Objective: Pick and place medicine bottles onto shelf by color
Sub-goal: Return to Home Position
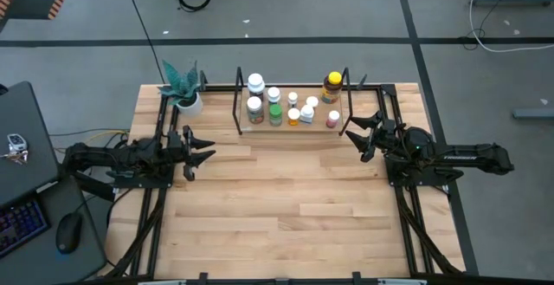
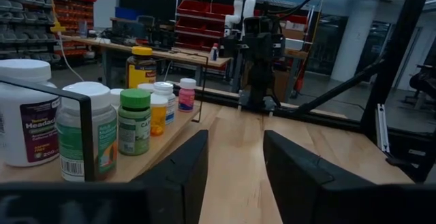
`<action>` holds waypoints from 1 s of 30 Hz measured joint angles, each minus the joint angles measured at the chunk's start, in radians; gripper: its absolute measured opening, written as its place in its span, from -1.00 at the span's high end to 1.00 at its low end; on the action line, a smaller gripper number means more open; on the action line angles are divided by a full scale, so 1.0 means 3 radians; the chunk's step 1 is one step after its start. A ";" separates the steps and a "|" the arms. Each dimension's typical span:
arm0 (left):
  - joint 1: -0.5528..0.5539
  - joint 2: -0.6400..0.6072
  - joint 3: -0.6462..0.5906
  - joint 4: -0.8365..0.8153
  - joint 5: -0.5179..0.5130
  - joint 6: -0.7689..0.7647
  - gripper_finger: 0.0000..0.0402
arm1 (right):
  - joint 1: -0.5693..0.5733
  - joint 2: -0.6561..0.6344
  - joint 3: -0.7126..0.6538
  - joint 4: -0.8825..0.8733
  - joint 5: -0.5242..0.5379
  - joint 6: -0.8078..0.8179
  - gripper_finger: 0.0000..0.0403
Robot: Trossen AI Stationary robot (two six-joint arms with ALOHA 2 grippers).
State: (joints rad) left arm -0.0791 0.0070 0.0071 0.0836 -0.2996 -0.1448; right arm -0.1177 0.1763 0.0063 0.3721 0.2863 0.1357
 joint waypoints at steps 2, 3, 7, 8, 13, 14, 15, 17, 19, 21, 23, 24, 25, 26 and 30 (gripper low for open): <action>-0.0014 -0.0001 0.0000 -0.0002 0.0000 -0.0002 0.25 | 0.0000 0.0001 0.0000 0.0000 -0.0001 0.0000 -0.43; -0.0014 -0.0002 0.0000 -0.0001 0.0001 -0.0002 0.24 | 0.0000 0.0001 0.0000 0.0000 0.0000 0.0000 -0.43; -0.0014 -0.0002 0.0000 0.0002 -0.0002 -0.0002 0.24 | 0.0000 0.0001 0.0000 0.0000 -0.0001 0.0000 -0.43; -0.0014 -0.0002 0.0000 0.0003 -0.0001 -0.0001 0.25 | 0.0000 0.0001 0.0000 0.0000 -0.0001 0.0000 -0.43; -0.0014 -0.0002 0.0000 0.0003 -0.0001 -0.0001 0.28 | 0.0000 0.0001 0.0000 0.0000 -0.0001 0.0000 -0.43; -0.0014 -0.0002 0.0000 0.0003 -0.0001 -0.0002 0.28 | 0.0000 0.0001 0.0000 0.0000 0.0000 0.0000 -0.43; -0.0013 -0.0002 0.0000 0.0003 -0.0001 -0.0002 0.28 | 0.0000 0.0001 0.0000 0.0000 -0.0001 0.0000 -0.43; -0.0013 -0.0002 0.0000 0.0003 -0.0001 -0.0001 0.27 | -0.0001 0.0001 0.0000 0.0000 -0.0001 0.0001 -0.43; -0.0013 -0.0002 0.0000 0.0003 -0.0001 -0.0002 0.25 | 0.0000 0.0001 0.0000 0.0000 -0.0001 0.0001 -0.43; -0.0013 -0.0002 0.0000 0.0003 -0.0003 -0.0001 0.24 | 0.0000 0.0001 0.0000 0.0000 0.0000 0.0000 -0.43; -0.0013 -0.0002 0.0000 0.0002 -0.0002 -0.0002 0.24 | -0.0001 0.0001 0.0000 0.0000 0.0000 0.0000 -0.43; -0.0013 -0.0002 0.0000 0.0003 -0.0003 -0.0002 0.24 | 0.0000 0.0001 0.0000 0.0000 0.0000 0.0000 -0.43; -0.0013 -0.0002 0.0000 0.0002 -0.0003 -0.0001 0.25 | -0.0001 0.0001 0.0000 0.0000 0.0000 0.0000 -0.43; -0.0013 -0.0002 0.0000 0.0003 -0.0002 0.0000 0.25 | -0.0001 0.0001 0.0000 0.0000 0.0000 0.0001 -0.43; -0.0013 -0.0002 0.0000 0.0003 -0.0003 -0.0001 0.28 | 0.0000 0.0001 0.0000 0.0000 -0.0001 0.0000 -0.43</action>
State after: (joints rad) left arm -0.0830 0.0063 0.0071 0.0845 -0.3004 -0.1452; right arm -0.1178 0.1764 0.0063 0.3721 0.2861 0.1357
